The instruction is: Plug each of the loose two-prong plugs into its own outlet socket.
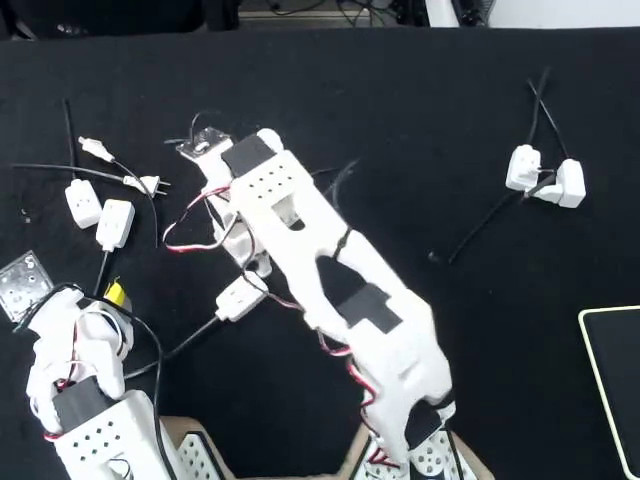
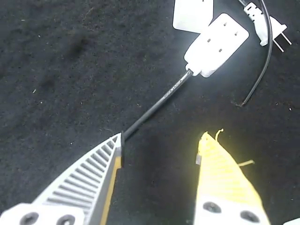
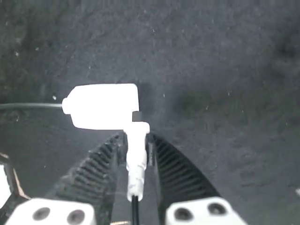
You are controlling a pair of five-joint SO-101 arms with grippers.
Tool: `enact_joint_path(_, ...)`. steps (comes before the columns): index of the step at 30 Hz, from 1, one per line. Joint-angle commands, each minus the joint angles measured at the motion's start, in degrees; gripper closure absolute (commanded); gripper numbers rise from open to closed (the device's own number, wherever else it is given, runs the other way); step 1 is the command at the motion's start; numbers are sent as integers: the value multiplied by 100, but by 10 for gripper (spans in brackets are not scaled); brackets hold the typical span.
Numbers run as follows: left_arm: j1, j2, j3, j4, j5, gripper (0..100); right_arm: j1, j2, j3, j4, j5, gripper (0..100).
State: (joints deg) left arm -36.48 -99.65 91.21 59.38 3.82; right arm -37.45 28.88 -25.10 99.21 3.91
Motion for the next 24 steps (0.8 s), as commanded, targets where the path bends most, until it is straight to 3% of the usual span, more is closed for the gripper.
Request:
enact_joint_path(1,-75,-35,-382,-97,26,737,88,-804,400,185,62,988)
enact_joint_path(8,-75,-35,-382,-97,26,737,378,-945,1710,-35,949,988)
enact_joint_path(24,-75,-35,-382,-97,18,737,369,-1279,3187,-1530,1336,988)
